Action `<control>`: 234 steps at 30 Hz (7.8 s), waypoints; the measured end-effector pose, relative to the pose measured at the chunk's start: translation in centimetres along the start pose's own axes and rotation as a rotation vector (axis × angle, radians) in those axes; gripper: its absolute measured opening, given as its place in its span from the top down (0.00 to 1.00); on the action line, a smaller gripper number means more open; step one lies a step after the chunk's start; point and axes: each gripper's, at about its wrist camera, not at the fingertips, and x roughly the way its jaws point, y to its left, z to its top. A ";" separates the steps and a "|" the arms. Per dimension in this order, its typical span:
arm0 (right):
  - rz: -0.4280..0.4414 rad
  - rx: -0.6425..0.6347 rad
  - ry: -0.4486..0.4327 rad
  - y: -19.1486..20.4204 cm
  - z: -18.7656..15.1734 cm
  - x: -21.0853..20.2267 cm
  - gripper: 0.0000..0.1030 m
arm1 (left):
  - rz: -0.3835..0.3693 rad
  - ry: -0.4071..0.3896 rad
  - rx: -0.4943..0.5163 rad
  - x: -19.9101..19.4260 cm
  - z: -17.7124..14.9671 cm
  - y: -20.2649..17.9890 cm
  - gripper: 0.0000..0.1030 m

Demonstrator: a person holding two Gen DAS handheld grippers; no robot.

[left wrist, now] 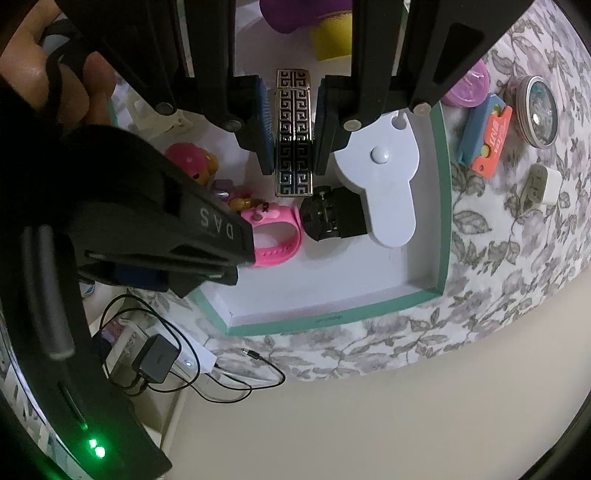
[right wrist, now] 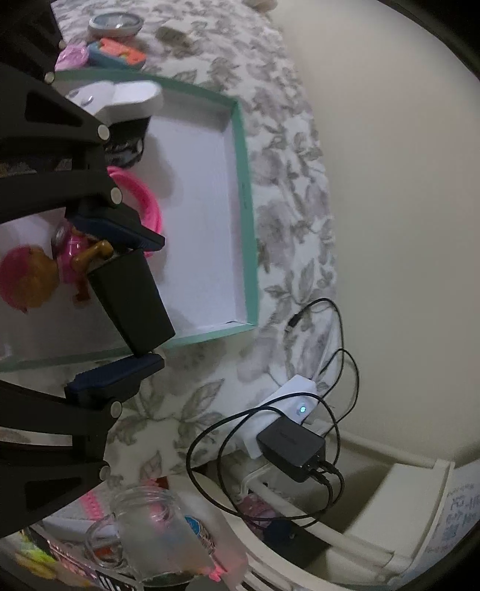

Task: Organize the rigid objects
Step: 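Carry the gold bar with the left gripper while the right gripper carries the charger over the tray, then open the left gripper over the tray while the right gripper releases the black charger, then move both grippers back over the remaining items on the blanket, then close the left gripper on the white plug adapter while the right gripper grasps the bead tin, then carry the white adapter with the left gripper while the right gripper carries the bead tin to the tray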

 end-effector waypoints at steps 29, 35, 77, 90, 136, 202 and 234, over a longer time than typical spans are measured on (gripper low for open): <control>0.014 0.007 0.105 -0.1 0.0 0.9 0.37 | 0.005 0.046 -0.030 0.9 -0.1 0.2 0.79; 0.006 0.018 0.099 -0.7 0.2 0.2 0.30 | -0.009 0.026 -0.018 -0.2 0.2 -0.3 0.67; 0.023 0.010 -0.024 -0.2 2.4 -6.3 0.00 | 0.220 -0.080 -0.436 -5.0 1.1 11.9 0.06; 0.064 -0.058 -0.035 3.2 3.1 -7.2 0.00 | 0.266 -0.073 -0.512 -6.4 0.8 16.3 0.02; 0.356 -0.284 0.065 22.1 -0.1 -3.0 0.00 | 0.206 0.021 -0.761 -7.2 -5.1 32.0 0.02; 0.523 -0.277 0.115 23.5 -1.6 -0.5 0.28 | 0.077 -0.076 -0.621 -2.8 -2.4 29.9 0.22; 0.591 -0.196 0.070 20.8 0.3 -2.7 0.28 | 0.103 -0.244 -0.631 -7.4 -1.4 29.5 0.50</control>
